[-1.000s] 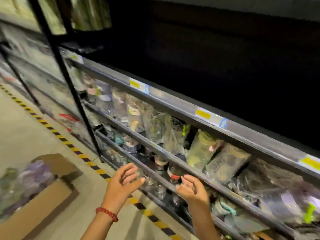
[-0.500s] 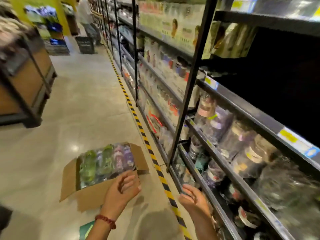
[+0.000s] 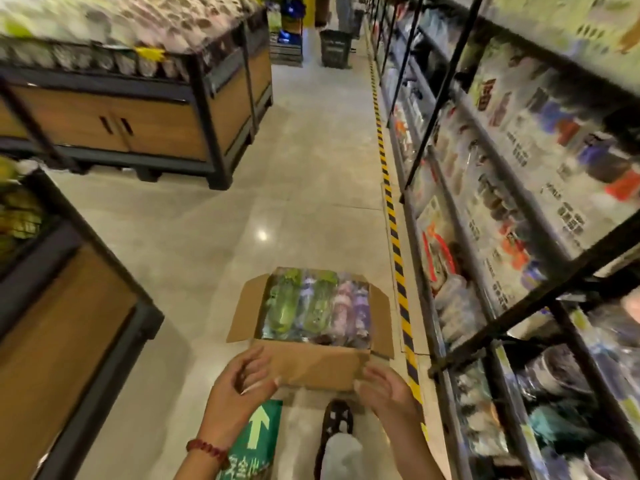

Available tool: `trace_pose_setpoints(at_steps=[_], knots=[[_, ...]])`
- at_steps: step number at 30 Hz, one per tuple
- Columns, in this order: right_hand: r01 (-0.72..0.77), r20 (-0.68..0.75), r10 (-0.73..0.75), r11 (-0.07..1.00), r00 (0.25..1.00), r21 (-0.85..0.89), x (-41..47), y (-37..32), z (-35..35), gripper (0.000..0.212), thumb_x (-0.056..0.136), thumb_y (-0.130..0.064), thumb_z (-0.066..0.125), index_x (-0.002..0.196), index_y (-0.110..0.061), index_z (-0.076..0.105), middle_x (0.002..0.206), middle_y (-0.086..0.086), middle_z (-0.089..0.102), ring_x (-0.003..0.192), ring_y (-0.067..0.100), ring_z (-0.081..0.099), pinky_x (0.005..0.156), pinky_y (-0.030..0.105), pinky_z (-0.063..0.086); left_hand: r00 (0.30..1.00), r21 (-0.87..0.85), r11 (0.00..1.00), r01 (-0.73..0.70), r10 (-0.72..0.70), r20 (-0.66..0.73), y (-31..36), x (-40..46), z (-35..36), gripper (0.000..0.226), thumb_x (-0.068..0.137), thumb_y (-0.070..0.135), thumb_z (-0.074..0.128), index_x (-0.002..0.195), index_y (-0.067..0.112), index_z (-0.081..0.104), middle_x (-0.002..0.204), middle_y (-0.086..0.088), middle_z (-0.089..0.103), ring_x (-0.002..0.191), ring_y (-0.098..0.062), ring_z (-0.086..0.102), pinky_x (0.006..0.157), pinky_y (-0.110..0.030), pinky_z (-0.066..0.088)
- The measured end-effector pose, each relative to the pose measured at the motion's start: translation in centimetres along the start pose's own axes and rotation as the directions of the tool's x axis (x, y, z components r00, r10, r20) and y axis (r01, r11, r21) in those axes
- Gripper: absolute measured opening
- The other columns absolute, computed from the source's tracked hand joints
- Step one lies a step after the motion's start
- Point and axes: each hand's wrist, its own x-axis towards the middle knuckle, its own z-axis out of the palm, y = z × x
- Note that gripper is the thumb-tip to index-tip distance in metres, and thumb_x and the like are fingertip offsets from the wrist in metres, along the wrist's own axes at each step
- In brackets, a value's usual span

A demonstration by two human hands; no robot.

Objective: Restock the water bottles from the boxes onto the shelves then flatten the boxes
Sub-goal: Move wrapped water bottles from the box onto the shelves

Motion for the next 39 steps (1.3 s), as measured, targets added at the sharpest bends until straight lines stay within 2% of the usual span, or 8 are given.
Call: trace_pose_setpoints(at_steps=[5, 9, 17, 22, 27, 31, 36, 39], knots=[[-0.038, 0.063, 0.04, 0.999, 0.997, -0.038, 8.5, -3.0, 1.5, 0.033, 0.083, 0.0, 0.066, 0.111, -0.012, 0.055, 0.113, 0.009, 0.057, 0.085, 0.004, 0.055, 0.054, 0.008, 0.046, 0.996, 0.057, 0.995, 0.082, -0.08, -0.029, 0.5, 8.0, 1.6, 0.049, 0.073, -0.01, 0.072, 0.115, 0.009, 0.056, 0.108, -0.008, 0.064, 0.096, -0.018, 0.062, 0.072, -0.012, 0.053], [-0.079, 0.067, 0.083, 0.995, 0.994, -0.067, 16.0, -5.6, 1.2, 0.04, 0.083, -0.007, 0.069, 0.121, -0.011, 0.055, 0.117, 0.006, 0.058, 0.091, 0.005, 0.056, 0.056, 0.004, 0.046, 0.988, 0.052, 0.986, 0.157, -0.156, -0.016, 2.1, 15.7, 4.1, 0.047, 0.074, -0.013, 0.068, 0.116, 0.004, 0.055, 0.105, -0.008, 0.064, 0.092, -0.016, 0.062, 0.071, -0.01, 0.053], [-0.162, 0.109, 0.196, 0.952, 0.975, -0.26, 31.4, -7.3, 4.6, 0.041, 0.08, -0.012, 0.072, 0.115, -0.023, 0.053, 0.119, 0.0, 0.056, 0.101, 0.009, 0.054, 0.07, 0.013, 0.045, 0.957, 0.107, 0.953, 0.284, -0.276, -0.084, 0.9, 31.6, 7.5, 0.044, 0.076, -0.006, 0.07, 0.111, 0.015, 0.052, 0.107, -0.008, 0.063, 0.092, -0.016, 0.061, 0.062, -0.01, 0.051], [-0.275, 0.07, 0.31, 0.911, 0.948, -0.309, 41.2, -4.0, 7.9, 0.049, 0.078, -0.011, 0.075, 0.12, -0.021, 0.053, 0.123, 0.002, 0.056, 0.104, 0.018, 0.058, 0.083, 0.036, 0.055, 0.909, 0.196, 0.888, 0.416, -0.403, -0.105, -5.7, 41.0, 7.4, 0.053, 0.078, 0.002, 0.072, 0.124, 0.011, 0.049, 0.122, -0.013, 0.059, 0.096, -0.021, 0.059, 0.06, -0.018, 0.046], [-0.332, 0.012, 0.363, 0.865, 0.932, -0.375, 48.7, 0.7, 10.8, 0.051, 0.082, -0.016, 0.071, 0.127, -0.013, 0.045, 0.119, 0.002, 0.05, 0.097, 0.015, 0.052, 0.059, 0.015, 0.045, 0.879, 0.308, 0.824, 0.477, -0.457, -0.138, -13.8, 48.6, 7.1, 0.07, 0.078, 0.013, 0.075, 0.137, 0.01, 0.04, 0.137, -0.014, 0.049, 0.117, -0.027, 0.052, 0.085, -0.033, 0.045], [-0.314, -0.122, 0.295, 0.794, 0.948, -0.52, 53.6, 4.8, 12.6, 0.073, 0.082, -0.034, 0.071, 0.139, -0.011, 0.032, 0.135, 0.011, 0.047, 0.117, 0.027, 0.051, 0.082, 0.028, 0.041, 0.88, 0.407, 0.782, 0.473, -0.447, -0.163, -20.3, 52.7, 6.5, 0.085, 0.074, 0.021, 0.079, 0.144, 0.016, 0.03, 0.148, -0.009, 0.036, 0.134, -0.026, 0.037, 0.107, -0.041, 0.037], [-0.363, -0.216, 0.294, 0.683, 0.931, -0.633, 56.8, 8.4, 14.2, 0.089, 0.077, -0.055, 0.068, 0.14, -0.007, 0.028, 0.137, 0.013, 0.048, 0.12, 0.032, 0.051, 0.088, 0.037, 0.045, 0.848, 0.427, 0.735, 0.527, -0.489, -0.206, -24.9, 55.6, 6.1, 0.099, 0.067, 0.044, 0.08, 0.147, 0.024, 0.025, 0.15, -0.005, 0.033, 0.136, -0.025, 0.035, 0.108, -0.047, 0.036], [-0.345, -0.239, 0.248, 0.664, 0.939, -0.663, 57.5, 10.2, 15.2, 0.086, 0.07, -0.061, 0.07, 0.13, -0.01, 0.036, 0.125, 0.008, 0.054, 0.106, 0.027, 0.056, 0.072, 0.031, 0.043, 0.834, 0.463, 0.699, 0.545, -0.509, -0.213, -26.4, 56.9, 5.9, 0.103, 0.063, 0.051, 0.079, 0.146, 0.022, 0.027, 0.149, -0.006, 0.035, 0.134, -0.027, 0.036, 0.107, -0.046, 0.037]])
